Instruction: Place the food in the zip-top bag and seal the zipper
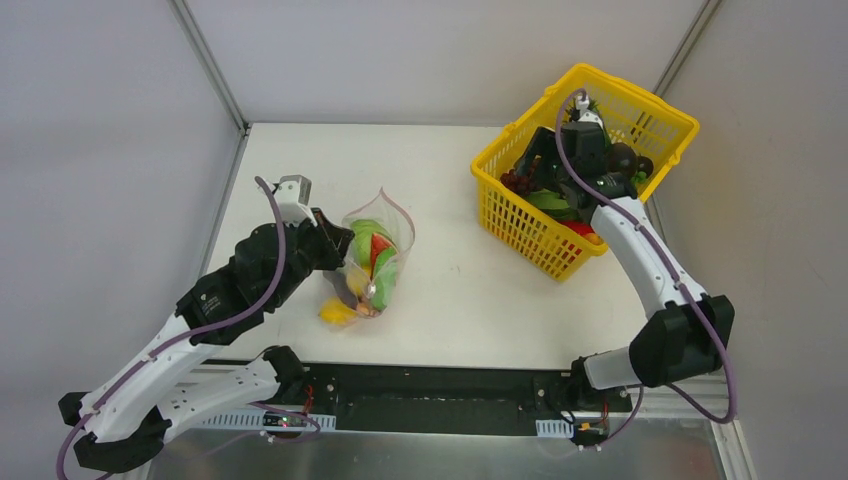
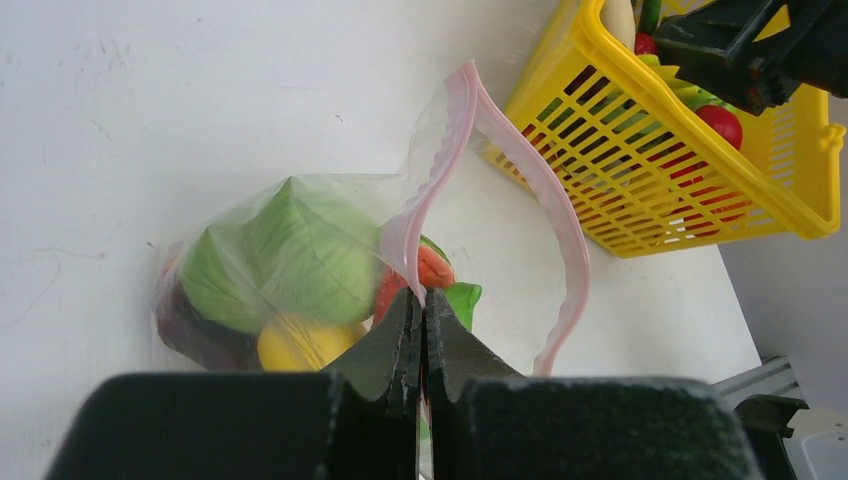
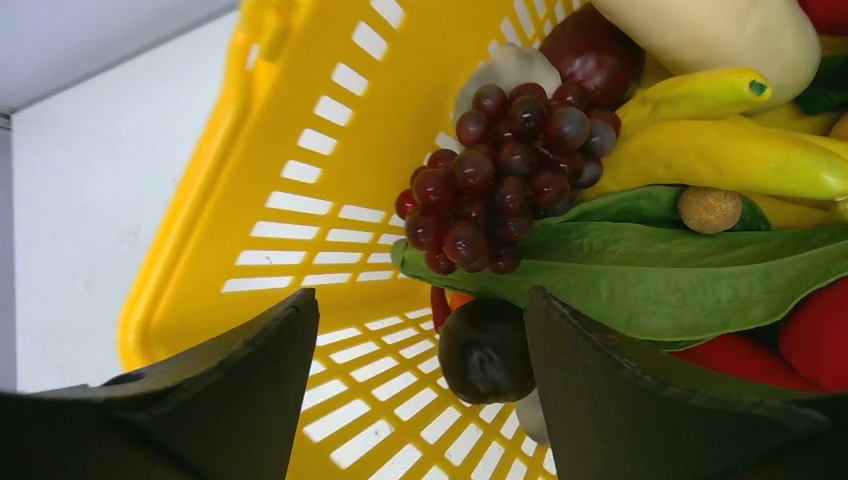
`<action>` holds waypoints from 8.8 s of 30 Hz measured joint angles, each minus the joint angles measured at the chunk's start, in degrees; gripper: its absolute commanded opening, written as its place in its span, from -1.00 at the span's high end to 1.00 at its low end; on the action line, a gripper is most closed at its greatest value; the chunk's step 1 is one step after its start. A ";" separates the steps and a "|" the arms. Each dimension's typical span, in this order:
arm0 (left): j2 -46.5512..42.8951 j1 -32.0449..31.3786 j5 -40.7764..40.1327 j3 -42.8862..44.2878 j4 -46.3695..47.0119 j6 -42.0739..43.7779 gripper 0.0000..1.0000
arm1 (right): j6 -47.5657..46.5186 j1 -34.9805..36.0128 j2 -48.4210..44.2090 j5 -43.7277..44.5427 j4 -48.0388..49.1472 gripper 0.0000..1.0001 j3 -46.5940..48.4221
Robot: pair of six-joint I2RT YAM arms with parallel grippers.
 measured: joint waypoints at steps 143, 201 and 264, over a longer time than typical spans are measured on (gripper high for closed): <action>4.52 0.00 4.68 0.00 -0.72 -0.24 1.00 | 10.54 -10.88 -12.37 -22.01 17.75 0.94 -9.88; 6.05 0.00 6.05 0.02 1.05 -1.01 1.00 | -20.24 30.01 -11.50 -36.33 35.87 0.94 -21.42; 9.77 0.39 9.44 2.60 0.92 -0.83 1.00 | -28.44 38.51 4.50 -22.73 -1.11 0.89 5.31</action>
